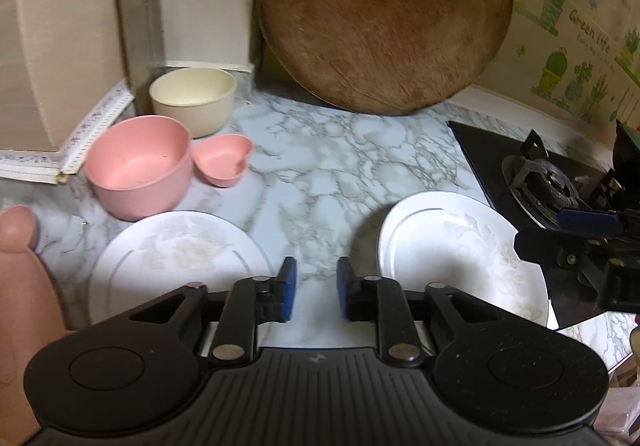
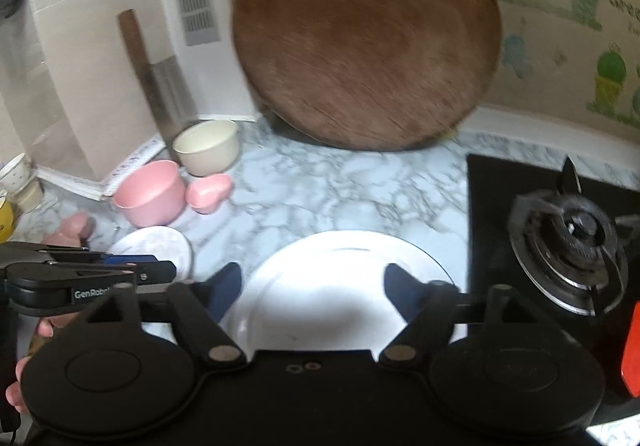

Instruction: Organize plates and bowls

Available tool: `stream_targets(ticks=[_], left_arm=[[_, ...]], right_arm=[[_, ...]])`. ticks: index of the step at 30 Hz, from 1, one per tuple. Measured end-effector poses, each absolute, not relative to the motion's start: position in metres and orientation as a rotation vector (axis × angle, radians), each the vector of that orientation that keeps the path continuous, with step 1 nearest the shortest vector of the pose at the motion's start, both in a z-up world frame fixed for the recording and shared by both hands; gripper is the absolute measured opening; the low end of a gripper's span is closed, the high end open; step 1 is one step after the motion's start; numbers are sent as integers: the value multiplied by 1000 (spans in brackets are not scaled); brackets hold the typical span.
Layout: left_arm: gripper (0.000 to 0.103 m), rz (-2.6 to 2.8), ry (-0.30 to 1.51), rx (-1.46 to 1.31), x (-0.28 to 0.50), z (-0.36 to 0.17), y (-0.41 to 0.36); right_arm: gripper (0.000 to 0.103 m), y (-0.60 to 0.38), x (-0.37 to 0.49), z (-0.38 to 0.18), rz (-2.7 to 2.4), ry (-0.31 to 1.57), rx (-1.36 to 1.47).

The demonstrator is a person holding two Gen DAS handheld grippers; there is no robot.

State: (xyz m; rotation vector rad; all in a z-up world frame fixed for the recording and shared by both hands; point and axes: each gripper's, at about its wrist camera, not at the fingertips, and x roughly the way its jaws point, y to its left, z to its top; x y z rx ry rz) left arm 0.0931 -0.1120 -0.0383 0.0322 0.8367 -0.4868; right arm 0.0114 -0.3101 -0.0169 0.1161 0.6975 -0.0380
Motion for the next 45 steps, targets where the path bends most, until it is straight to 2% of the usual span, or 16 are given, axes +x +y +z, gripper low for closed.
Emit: stream_targets(ticks=[2, 4, 6, 8, 10, 11, 20, 29, 37, 39, 43, 45], left_arm=[[35, -475, 820, 24, 92, -34, -102], [59, -458, 799, 20, 92, -30, -94], [66, -445, 772, 10, 91, -25, -84], [67, -432, 758, 15, 93, -20, -75], [79, -426, 748, 9, 94, -16, -64], [81, -428, 739, 2, 94, -14, -59], [81, -427, 734, 28, 120, -13, -19], [81, -482, 882, 41, 167, -45, 8], [81, -500, 962, 33, 193, -71, 10], [81, -499, 977, 28, 197, -76, 11], [81, -509, 994, 31, 202, -82, 11], [80, -511, 994, 32, 204, -84, 12]], right_arm=[[88, -301, 12, -15, -22, 689, 105], [92, -293, 13, -13, -7, 680, 97], [94, -286, 14, -11, 8, 674, 96], [96, -279, 15, -10, 32, 671, 95], [98, -271, 16, -9, 46, 664, 90], [101, -267, 17, -8, 53, 657, 87], [103, -230, 33, -17, 102, 680, 107], [102, -196, 61, -46, 134, 778, 85], [92, -188, 88, -79, 108, 906, 175], [87, -186, 93, -85, 97, 929, 183], [84, -182, 98, -91, 95, 943, 185], [79, -183, 101, -94, 99, 960, 206]])
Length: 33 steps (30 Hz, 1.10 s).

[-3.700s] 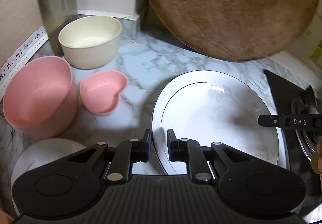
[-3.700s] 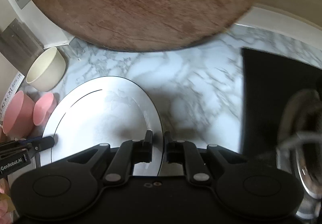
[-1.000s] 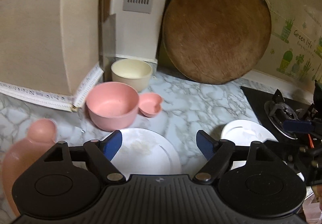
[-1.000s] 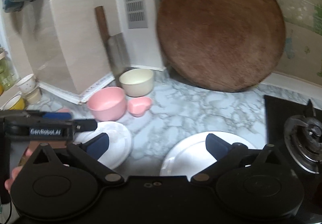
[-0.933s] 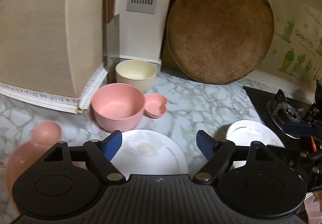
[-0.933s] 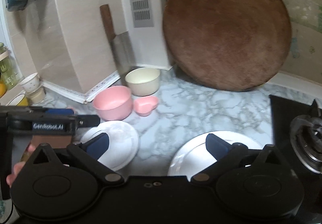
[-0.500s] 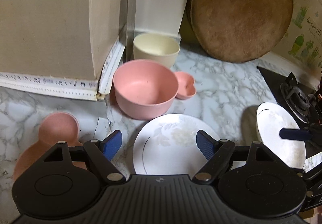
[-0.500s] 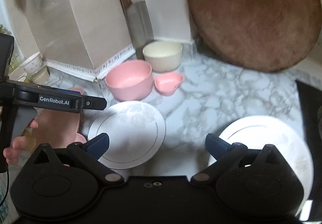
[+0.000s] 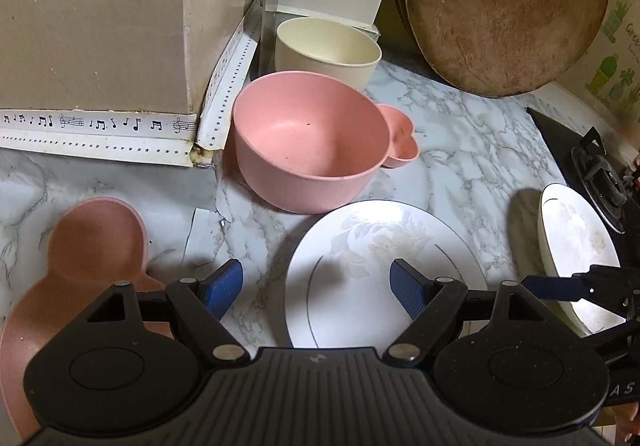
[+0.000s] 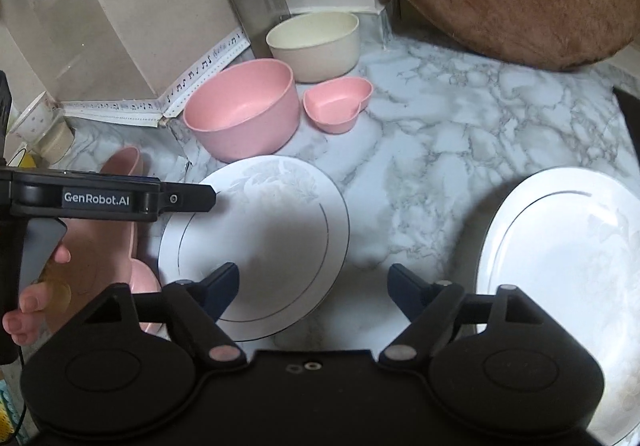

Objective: Organize plates and bowls
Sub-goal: 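Close both tools on the rim of the floral white plate, then carry the floral plate with both tools and lower it onto the large plate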

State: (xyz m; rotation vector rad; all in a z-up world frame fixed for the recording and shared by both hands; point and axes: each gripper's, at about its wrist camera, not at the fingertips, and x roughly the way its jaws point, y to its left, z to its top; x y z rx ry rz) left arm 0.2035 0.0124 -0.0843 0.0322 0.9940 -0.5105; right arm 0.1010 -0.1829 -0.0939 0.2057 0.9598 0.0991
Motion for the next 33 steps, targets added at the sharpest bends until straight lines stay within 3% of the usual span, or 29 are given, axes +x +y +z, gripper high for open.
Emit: stream_targets(ticks=[2, 6, 8, 13, 15, 25, 33], left_arm=[[80, -518, 1001, 25, 205, -87, 15], [65, -524, 1011, 11, 208, -89, 17], [64, -522, 1008, -5, 209, -89, 18], [39, -517, 1035, -24, 211, -93, 21], [34, -510, 1055, -41, 213, -96, 23], [15, -495, 1095, -71, 217, -103, 29], [14, -505, 1095, -86, 215, -103, 29]], right_arm=[[76, -185, 105, -97, 94, 978, 241], [64, -192, 111, -104, 87, 1010, 311], [59, -194, 114, -107, 75, 1022, 329], [46, -198, 116, -111, 73, 1033, 369], [41, -200, 116, -112, 70, 1036, 386], [26, -201, 117, -116, 79, 1038, 428], [14, -208, 115, -116, 47, 1033, 467]])
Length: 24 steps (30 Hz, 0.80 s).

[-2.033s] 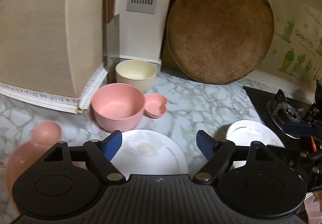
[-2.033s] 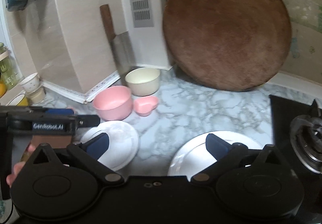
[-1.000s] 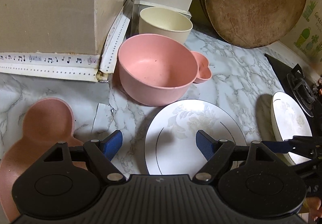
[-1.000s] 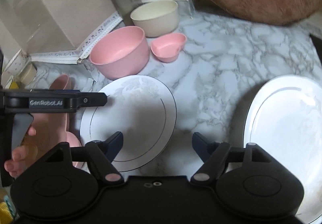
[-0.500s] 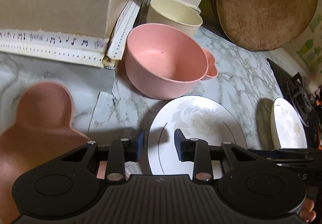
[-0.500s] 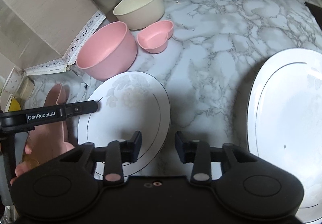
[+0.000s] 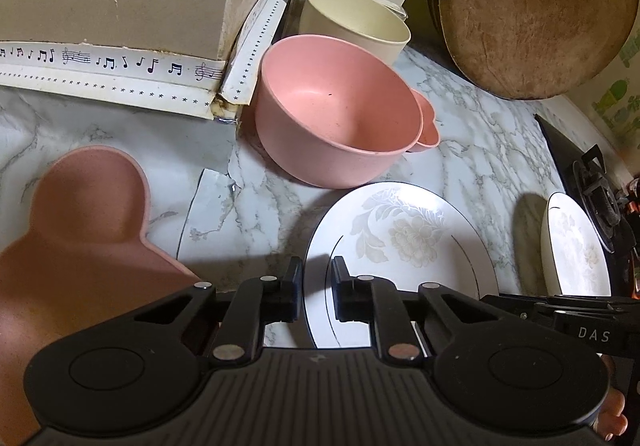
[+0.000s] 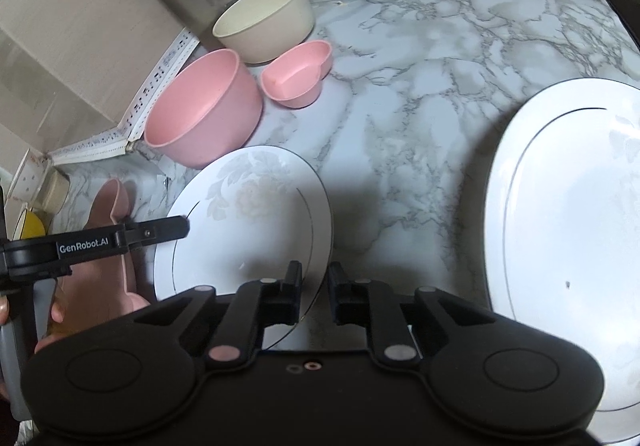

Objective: Organize plates and bowls
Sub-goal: 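Carry the floral plate with both tools and lower it onto the large plate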

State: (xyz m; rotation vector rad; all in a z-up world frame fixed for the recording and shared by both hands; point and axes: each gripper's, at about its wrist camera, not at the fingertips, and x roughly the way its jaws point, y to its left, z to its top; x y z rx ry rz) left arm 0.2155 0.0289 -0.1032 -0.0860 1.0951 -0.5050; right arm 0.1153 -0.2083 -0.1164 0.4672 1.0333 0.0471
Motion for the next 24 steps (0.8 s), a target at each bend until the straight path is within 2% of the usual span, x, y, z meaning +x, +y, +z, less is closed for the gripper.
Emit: stream_targets(ticks=[10, 24], left_arm=[[13, -538, 1091, -131, 210, -100, 19], [13, -617, 1032, -100, 180, -56, -26]], right_arm=[[13, -222, 106, -107, 34, 1016, 468], [13, -264, 68, -67, 18, 952, 502]])
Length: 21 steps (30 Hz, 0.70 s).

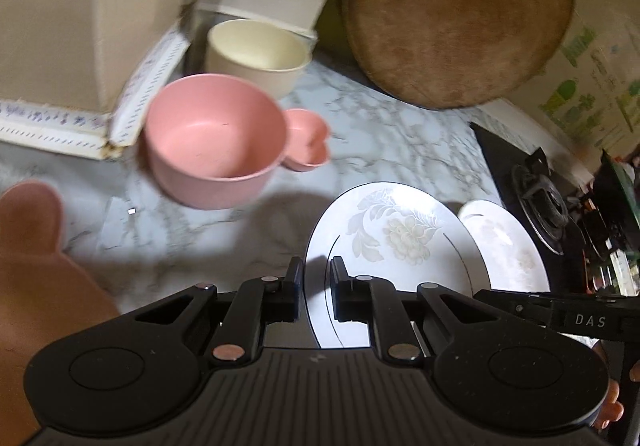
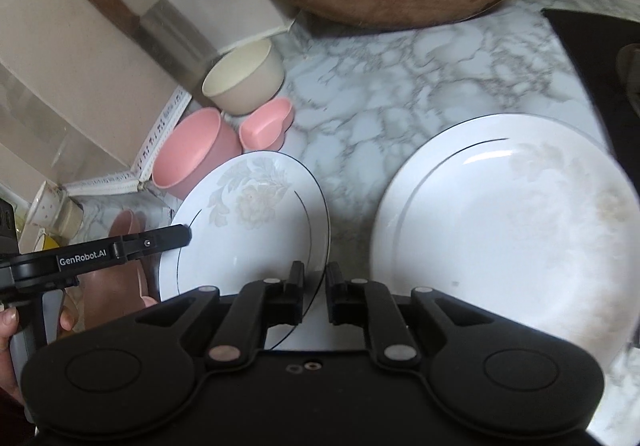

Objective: Organize plates and bowls
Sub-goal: 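Carry the floral plate with both tools and lower it onto the large plate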

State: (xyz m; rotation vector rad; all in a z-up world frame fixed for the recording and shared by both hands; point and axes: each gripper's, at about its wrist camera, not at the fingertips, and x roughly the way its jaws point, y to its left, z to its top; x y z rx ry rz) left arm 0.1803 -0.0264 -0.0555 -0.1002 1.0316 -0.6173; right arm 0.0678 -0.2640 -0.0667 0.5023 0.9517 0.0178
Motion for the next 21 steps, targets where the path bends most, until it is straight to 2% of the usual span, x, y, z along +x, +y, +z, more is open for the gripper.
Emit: stream_targets(ticks=[12, 21], left_arm=[[13, -724, 1025, -27, 154, -43, -109], [13, -790, 1040, 60, 139, -60, -173]], right_arm=[[12, -331, 18, -51, -71, 896, 540], [12, -376, -12, -63, -162, 890, 579]])
